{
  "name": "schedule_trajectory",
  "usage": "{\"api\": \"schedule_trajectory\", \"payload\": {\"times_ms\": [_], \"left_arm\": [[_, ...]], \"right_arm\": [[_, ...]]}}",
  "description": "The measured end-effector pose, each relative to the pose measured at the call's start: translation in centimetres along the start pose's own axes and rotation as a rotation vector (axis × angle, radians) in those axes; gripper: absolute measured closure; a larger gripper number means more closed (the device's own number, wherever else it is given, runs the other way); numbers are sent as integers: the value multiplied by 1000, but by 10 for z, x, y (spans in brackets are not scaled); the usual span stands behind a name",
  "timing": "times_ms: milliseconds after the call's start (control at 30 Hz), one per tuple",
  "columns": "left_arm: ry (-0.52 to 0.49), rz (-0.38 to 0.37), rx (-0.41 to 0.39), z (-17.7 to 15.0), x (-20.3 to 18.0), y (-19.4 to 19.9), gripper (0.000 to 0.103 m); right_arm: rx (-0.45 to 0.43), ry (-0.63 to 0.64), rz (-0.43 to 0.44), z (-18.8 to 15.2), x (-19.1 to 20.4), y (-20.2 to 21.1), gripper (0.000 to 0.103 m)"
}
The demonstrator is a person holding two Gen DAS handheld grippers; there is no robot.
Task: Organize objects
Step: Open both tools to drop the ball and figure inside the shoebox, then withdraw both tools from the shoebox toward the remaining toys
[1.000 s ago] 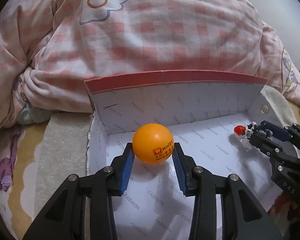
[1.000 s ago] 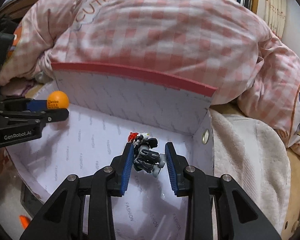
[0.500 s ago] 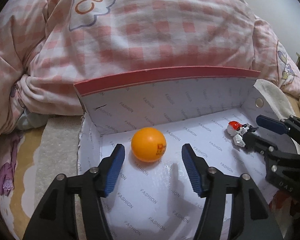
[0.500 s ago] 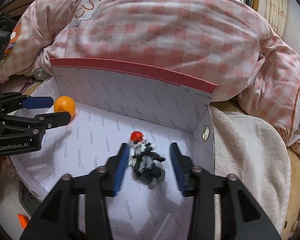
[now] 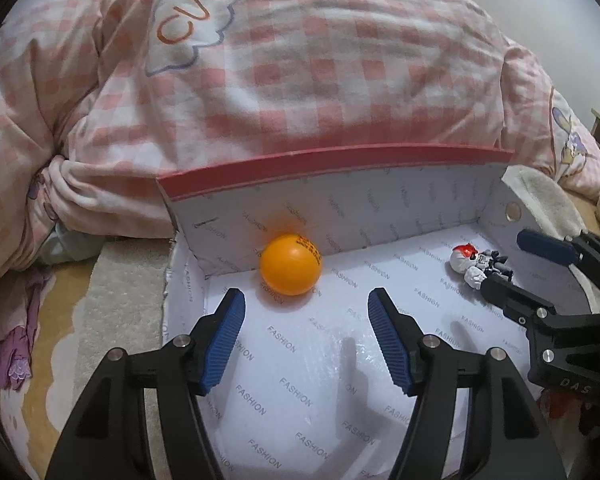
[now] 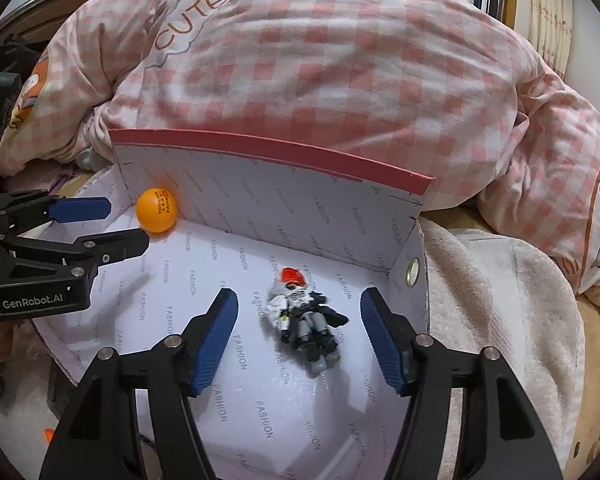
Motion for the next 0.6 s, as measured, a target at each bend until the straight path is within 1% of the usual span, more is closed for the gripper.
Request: {"api": "schedule_trajectory", "payload": {"times_ms": [100, 200, 267, 367, 467, 500, 567, 600], "left_arm": [[1, -3, -13, 1, 0, 6, 38], [-5, 26, -50, 5, -3, 17, 38], [-5, 45, -79, 5, -7, 28, 38], [5, 41, -113, 3, 7, 55, 38], [12, 23, -126, -7, 6, 75, 37], [10, 27, -131, -16, 11, 85, 36], [0, 52, -142, -32, 20, 98, 36], [-4, 76, -147, -39, 23, 104, 36]], "right_arm": [[-20, -10, 25, 1, 0, 5, 38], [-54, -22, 58, 4, 3, 14, 38], [-79, -27, 75, 6, 6, 22, 38], [-116, -37, 87, 8, 11, 38, 38], [-147, -42, 87, 4, 15, 55, 38], [-151, -42, 87, 1, 17, 61, 38], [-159, -29, 82, -6, 20, 73, 37], [-164, -19, 77, -11, 21, 79, 37]]}}
Point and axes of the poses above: each gripper's, at about its wrist camera, not at the fingertips, and y roughly against the way its jaws point, x to its left, z to its top, the point moved 6 cm from there along -y, roughly the way its jaws point, and after that the axes turned 9 degrees about z, right-handed, at the moved point
